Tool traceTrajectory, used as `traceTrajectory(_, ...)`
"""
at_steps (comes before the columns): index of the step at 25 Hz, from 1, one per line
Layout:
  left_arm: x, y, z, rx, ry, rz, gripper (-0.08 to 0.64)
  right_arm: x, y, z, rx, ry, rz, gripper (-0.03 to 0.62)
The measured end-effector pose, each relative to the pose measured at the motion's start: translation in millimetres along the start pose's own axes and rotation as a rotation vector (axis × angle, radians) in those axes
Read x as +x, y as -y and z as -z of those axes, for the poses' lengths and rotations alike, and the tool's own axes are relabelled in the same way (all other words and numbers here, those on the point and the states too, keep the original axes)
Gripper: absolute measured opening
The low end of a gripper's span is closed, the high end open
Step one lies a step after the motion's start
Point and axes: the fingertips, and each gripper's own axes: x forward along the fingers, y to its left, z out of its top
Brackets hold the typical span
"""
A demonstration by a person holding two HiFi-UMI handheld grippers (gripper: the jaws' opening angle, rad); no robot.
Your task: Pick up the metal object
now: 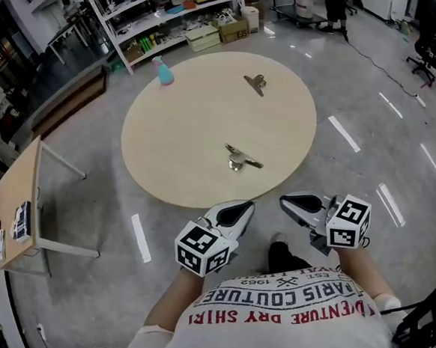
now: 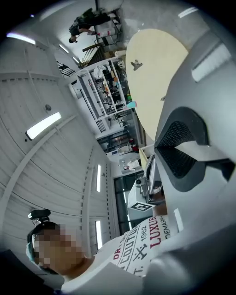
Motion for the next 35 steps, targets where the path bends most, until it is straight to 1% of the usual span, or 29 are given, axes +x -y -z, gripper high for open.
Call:
traceTrajectory(3, 17, -28, -7, -0.015, -0.024, -0.008, 0.003, 14, 29, -4, 0.034, -0.021, -0.037, 0.000)
traceTrajectory(6, 34, -53, -8, -0.073, -0.031, -0.023, 0.003, 34, 60, -1, 0.042, -0.081, -0.055, 0.000)
traceTrajectory(7, 41, -63, -10, -0.076, -0.032, -0.032, 0.003, 43, 71, -6, 0.042, -0.082, -0.068, 0.000)
traceTrajectory(10, 60, -92, -21, -0.045, -0.041, -0.062, 0.003, 64, 97, -22, 0.036, -0.069, -0.094, 0.000)
traceTrajectory(11, 65, -100, -22, -0.045, -0.044, -0.070, 0.003, 69, 104, -23, 0.039, -0.076, -0.100, 0.000)
traceTrajectory(15, 80, -136, -13, -0.080, -0.064, -0.099, 0.003, 80, 129, -25, 0.039, -0.110, -0.118, 0.000)
traceTrajectory(16, 85, -148, -9, -0.074, -0.073, -0.112, 0.021, 81, 135, -26, 0.041, -0.109, -0.119, 0.000)
traceTrajectory(17, 92, -160, -4, -0.060, -0.087, -0.125, 0.067, 80, 141, -28, 0.049, -0.105, -0.115, 0.000)
traceTrajectory(18, 100, -172, 3, -0.040, -0.106, -0.139, 0.127, 79, 149, -27, 0.062, -0.103, -0.104, 0.000)
traceTrajectory(19, 110, -184, 13, -0.018, -0.130, -0.151, 0.209, 77, 157, -26, 0.077, -0.104, -0.089, 0.000)
traceTrajectory(20, 120, -195, 25, 0.003, -0.162, -0.158, 0.272, 76, 165, -23, 0.092, -0.109, -0.072, 0.000)
traceTrajectory(22, 137, -212, 55, 0.041, -0.253, -0.157, 0.332, 74, 178, -18, 0.111, -0.120, -0.048, 0.000)
traceTrajectory(24, 150, -226, 83, 0.073, -0.340, -0.155, 0.360, 72, 187, -16, 0.118, -0.124, -0.035, 0.000)
traceTrajectory(25, 155, -231, 94, 0.080, -0.371, -0.155, 0.367, 70, 191, -15, 0.122, -0.124, -0.027, 0.000)
traceTrajectory(27, 165, -238, 111, 0.065, -0.415, -0.143, 0.369, 66, 200, -12, 0.136, -0.128, -0.012, 0.000)
traceTrajectory(30, 174, -242, 130, 0.045, -0.453, -0.144, 0.368, 59, 207, -3, 0.163, -0.140, 0.007, 0.000)
traceTrajectory(31, 176, -243, 135, 0.045, -0.461, -0.154, 0.360, 57, 208, -1, 0.170, -0.144, 0.010, 0.000)
traceTrajectory(33, 178, -245, 139, 0.042, -0.467, -0.172, 0.310, 54, 210, 2, 0.178, -0.150, 0.015, 0.000)
traceTrajectory(35, 181, -247, 140, 0.045, -0.462, -0.181, 0.284, 52, 213, 3, 0.184, -0.151, 0.020, 0.000)
